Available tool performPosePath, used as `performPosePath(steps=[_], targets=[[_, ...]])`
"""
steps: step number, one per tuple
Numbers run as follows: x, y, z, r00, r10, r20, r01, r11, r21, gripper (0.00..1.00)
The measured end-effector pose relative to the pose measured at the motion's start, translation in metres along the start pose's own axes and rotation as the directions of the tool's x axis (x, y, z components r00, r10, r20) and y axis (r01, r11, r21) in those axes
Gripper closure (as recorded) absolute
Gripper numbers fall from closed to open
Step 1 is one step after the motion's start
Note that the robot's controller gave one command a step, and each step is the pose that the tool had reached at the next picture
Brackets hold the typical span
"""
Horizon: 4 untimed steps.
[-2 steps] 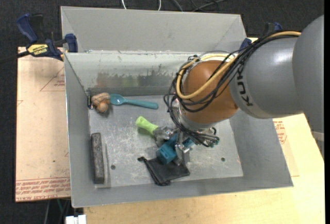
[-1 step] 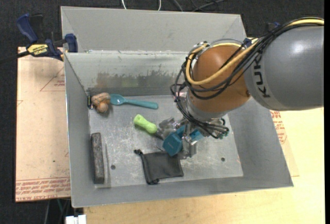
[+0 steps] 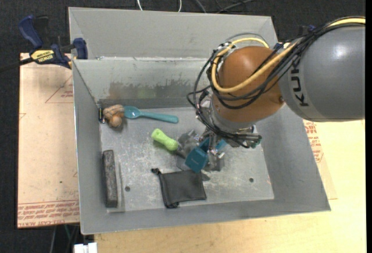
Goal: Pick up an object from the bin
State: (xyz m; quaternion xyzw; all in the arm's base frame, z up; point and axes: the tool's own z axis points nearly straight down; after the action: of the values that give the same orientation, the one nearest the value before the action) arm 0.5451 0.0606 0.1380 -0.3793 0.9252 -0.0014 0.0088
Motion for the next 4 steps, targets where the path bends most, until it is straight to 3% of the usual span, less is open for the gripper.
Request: performPosePath(steps=[1,2,3,4], targets=[[-0.007,-0.013,0.026,0.984,-0.176,-0.012,0.176,0.984,-0.018,1.0],[-0.023,-0.021,0.04,0.959,-0.285,-0.006,0.285,0.959,-0.01,1.0],[-0.014,-0.017,-0.012,0.959,-0.283,-0.011,0.283,0.959,-0.022,1.0],[-0.019,-0.015,-0.007,0.894,-0.449,-0.004,0.448,0.894,-0.018,1.0]])
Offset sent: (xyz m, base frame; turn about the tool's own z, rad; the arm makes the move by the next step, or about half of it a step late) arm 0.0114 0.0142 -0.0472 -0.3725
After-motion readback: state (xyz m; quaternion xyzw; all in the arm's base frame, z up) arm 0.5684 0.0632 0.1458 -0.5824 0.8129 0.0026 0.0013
